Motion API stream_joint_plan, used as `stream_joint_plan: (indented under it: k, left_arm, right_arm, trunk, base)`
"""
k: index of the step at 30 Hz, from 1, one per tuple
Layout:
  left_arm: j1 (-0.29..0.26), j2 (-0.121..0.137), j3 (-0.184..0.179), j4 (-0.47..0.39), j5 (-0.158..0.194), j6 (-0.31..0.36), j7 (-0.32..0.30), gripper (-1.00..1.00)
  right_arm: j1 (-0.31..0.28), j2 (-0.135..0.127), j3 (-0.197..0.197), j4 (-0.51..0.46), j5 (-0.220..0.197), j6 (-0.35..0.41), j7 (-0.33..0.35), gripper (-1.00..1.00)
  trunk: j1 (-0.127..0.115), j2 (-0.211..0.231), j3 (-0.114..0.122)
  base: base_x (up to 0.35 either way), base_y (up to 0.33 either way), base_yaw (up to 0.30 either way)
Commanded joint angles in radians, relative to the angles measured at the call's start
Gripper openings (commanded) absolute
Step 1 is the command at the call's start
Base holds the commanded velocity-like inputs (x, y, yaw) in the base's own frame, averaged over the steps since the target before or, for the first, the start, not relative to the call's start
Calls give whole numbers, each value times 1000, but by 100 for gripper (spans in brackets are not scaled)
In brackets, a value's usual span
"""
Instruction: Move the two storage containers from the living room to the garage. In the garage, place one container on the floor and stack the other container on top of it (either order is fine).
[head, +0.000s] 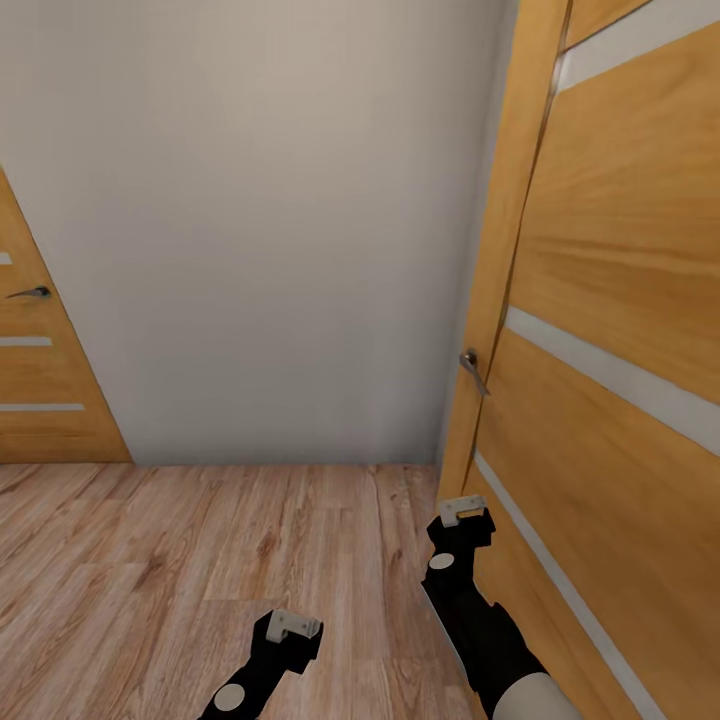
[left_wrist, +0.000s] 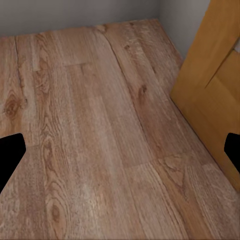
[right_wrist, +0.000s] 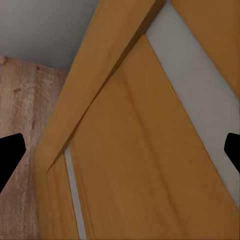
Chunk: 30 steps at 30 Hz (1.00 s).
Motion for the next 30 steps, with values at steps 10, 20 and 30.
stream_joint_plan:
  k: [10, 20, 30]
  left_arm:
    - [-1, -1, -2, 2, 3, -4, -3, 100]
    - [-1, -1, -2, 1, 3, -4, -3, 100]
    - [-1, -1, -2, 1, 3, -4, -3, 100]
  right_arm:
    - [-1, 0, 1, 1, 6, 8, -2, 100]
    - [-1, 0, 1, 2, 6, 9, -2, 100]
    - [-1, -37, -14, 3, 2, 1, -64, 100]
  trunk:
    - [0, -1, -1]
    - [0, -1, -1]
    - [0, -1, -1]
  base:
    - [-182, -6, 0]
    - [-136, 0, 0]
    - [-9, 0, 0]
